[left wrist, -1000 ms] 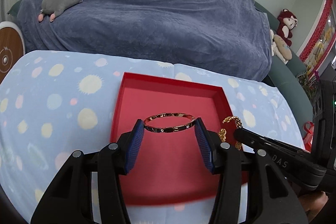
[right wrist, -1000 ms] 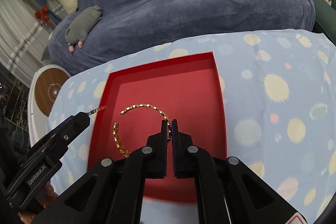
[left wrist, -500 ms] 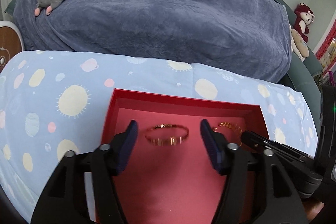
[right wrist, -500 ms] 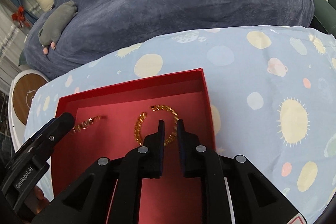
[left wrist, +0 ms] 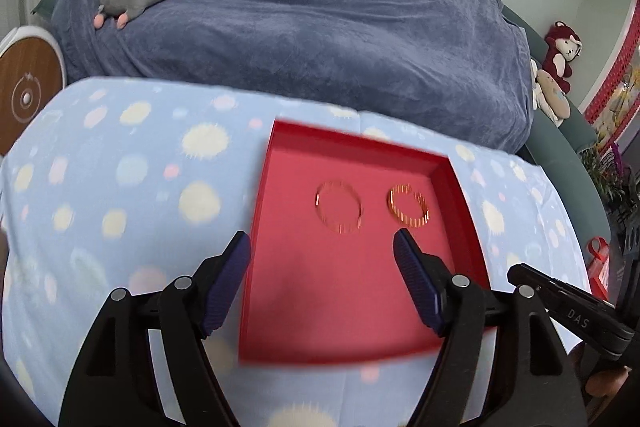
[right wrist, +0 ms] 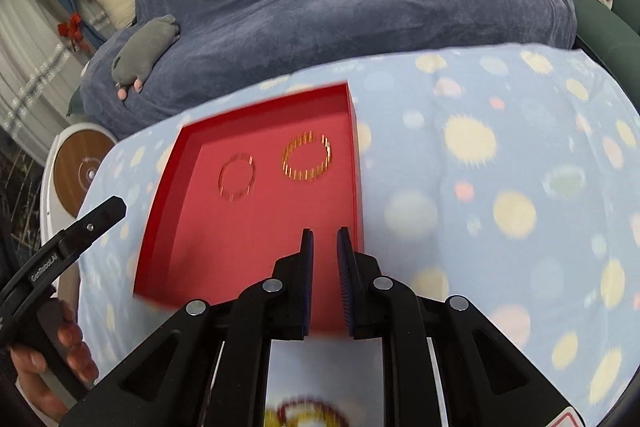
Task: Organize jewelry
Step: 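Lower the thin gold bangle into the red box and open the left tool, then move the left tool to the black bead bracelet while the right tool reaches the orange bead bracelet, then grasp the black bead bracelet with the left tool while the right tool grasps the orange bead bracelet, then carry both bracelets into the red box and open both tools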
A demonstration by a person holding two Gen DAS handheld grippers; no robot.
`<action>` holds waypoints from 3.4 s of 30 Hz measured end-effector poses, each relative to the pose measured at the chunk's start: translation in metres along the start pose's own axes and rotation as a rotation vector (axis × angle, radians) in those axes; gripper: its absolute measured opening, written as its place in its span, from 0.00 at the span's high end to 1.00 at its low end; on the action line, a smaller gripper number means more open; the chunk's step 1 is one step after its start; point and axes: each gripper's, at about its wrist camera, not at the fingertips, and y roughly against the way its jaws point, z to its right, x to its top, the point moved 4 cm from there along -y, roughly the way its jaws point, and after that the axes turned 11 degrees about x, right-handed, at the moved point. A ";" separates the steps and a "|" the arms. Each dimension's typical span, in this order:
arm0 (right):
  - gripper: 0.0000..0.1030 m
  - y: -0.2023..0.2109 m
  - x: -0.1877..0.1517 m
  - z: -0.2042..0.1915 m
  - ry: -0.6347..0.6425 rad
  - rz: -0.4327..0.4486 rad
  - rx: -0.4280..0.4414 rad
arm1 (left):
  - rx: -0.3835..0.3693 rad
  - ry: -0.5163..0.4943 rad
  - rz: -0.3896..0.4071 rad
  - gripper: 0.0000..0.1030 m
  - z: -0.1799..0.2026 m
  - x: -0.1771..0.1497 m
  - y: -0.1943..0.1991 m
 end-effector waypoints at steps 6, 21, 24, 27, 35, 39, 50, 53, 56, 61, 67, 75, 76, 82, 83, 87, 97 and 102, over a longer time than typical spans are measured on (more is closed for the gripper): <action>0.85 0.031 -0.092 0.007 -0.058 -0.077 -0.005 | 0.016 -0.010 -0.080 0.32 -0.018 -0.080 0.033; 0.85 0.020 -0.171 0.014 -0.100 -0.150 -0.073 | 0.060 -0.105 -0.186 0.32 -0.012 -0.201 0.036; 0.85 0.013 -0.170 0.014 -0.092 -0.148 -0.084 | 0.072 -0.115 -0.169 0.32 -0.009 -0.202 0.033; 0.85 0.009 -0.166 0.012 -0.074 -0.136 -0.095 | 0.084 -0.136 -0.148 0.32 -0.004 -0.201 0.030; 0.92 0.009 -0.166 0.013 -0.047 -0.132 -0.121 | 0.115 -0.188 -0.102 0.48 0.003 -0.200 0.027; 0.92 0.011 -0.168 0.012 -0.069 -0.130 -0.105 | 0.082 -0.181 -0.100 0.80 0.002 -0.198 0.029; 0.92 0.043 -0.160 -0.003 -0.088 -0.070 -0.037 | -0.009 -0.076 -0.141 0.93 -0.007 -0.190 0.048; 0.92 0.051 -0.155 -0.008 -0.086 -0.053 -0.018 | -0.028 -0.066 -0.127 0.93 -0.006 -0.184 0.060; 0.92 0.059 -0.150 -0.015 -0.082 -0.034 0.003 | -0.055 -0.057 -0.118 0.93 -0.004 -0.176 0.071; 0.92 0.070 -0.136 -0.025 -0.070 -0.006 0.037 | -0.086 -0.061 -0.099 0.93 0.003 -0.161 0.088; 0.92 0.074 -0.111 -0.038 -0.039 0.028 0.066 | -0.125 -0.070 -0.053 0.93 0.018 -0.126 0.100; 0.92 0.059 -0.046 -0.051 0.031 0.076 0.074 | -0.159 -0.050 0.008 0.93 0.034 -0.052 0.079; 0.92 0.052 -0.035 -0.052 0.039 0.079 0.070 | -0.155 -0.046 0.016 0.93 0.035 -0.044 0.074; 0.92 0.006 0.011 -0.052 0.036 0.053 0.089 | -0.135 -0.021 0.023 0.93 0.041 0.001 0.030; 0.92 -0.004 0.016 -0.051 0.025 0.044 0.096 | -0.138 -0.012 0.012 0.93 0.041 0.005 0.021; 0.92 -0.040 0.028 -0.045 -0.007 0.008 0.106 | -0.129 0.026 -0.031 0.93 0.037 0.013 -0.016; 0.87 -0.082 0.036 -0.019 0.002 -0.035 -0.017 | -0.068 0.043 -0.094 0.82 0.027 0.009 -0.068; 0.86 -0.060 0.032 -0.006 -0.017 0.018 -0.021 | 0.006 0.073 -0.019 0.42 0.011 0.008 -0.053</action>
